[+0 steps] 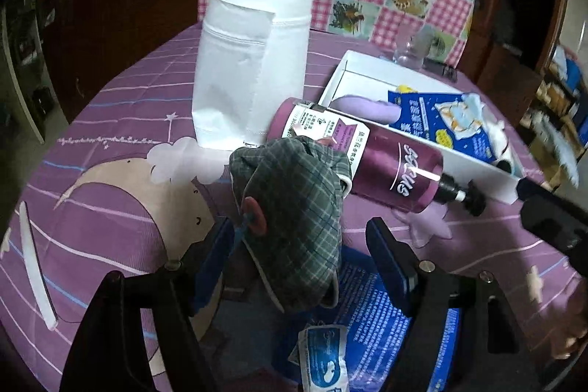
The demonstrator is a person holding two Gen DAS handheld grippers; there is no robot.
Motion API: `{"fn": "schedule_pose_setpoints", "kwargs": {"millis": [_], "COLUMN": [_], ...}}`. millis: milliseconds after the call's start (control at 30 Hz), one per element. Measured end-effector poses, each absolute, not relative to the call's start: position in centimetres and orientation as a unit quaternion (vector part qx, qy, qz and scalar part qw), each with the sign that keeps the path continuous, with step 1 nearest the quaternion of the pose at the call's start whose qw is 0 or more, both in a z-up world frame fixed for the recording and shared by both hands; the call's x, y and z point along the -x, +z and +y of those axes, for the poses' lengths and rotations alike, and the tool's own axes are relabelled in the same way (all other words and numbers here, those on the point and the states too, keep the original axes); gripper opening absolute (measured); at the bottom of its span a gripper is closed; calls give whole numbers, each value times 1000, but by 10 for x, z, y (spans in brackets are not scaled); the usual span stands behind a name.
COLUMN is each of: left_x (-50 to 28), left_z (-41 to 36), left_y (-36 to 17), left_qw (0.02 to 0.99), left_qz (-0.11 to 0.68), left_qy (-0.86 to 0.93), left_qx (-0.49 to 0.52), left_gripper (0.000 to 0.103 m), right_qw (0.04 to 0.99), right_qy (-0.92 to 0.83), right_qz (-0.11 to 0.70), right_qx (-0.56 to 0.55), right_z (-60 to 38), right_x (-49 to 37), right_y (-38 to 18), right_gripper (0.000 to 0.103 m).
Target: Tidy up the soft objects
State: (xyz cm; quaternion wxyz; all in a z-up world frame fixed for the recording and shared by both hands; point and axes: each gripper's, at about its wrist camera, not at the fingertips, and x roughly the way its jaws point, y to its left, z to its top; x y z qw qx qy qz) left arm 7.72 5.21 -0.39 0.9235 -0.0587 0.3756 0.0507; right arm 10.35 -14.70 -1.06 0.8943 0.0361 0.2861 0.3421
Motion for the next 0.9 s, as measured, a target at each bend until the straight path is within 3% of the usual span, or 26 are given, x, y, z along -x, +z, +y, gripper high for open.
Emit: {"fn": "schedule_pose_setpoints", "kwargs": {"millis": [100,267,433,900], "left_x": [-80,-85,-81,-65], "left_z": [51,59,61,76], "left_y": [-5,-8,-4,13], "left_qw": [926,922,926,938], "left_qz": [369,375,364,324], "left_qy": [63,68,70,83], "left_qx": [53,68,70,90], "left_gripper": [74,44,32,26], "right_qw": [889,870,867,878], "right_qy": [349,371,391,373], "right_qz": [296,323,302,297], "right_qx": [-32,18,66,34], "right_z": [-143,-122,-108,-119], "right_x": [-105,-105,-92,-98], "right_y": [-13,-28,-31,-27], "right_gripper": [58,58,58,58]}}
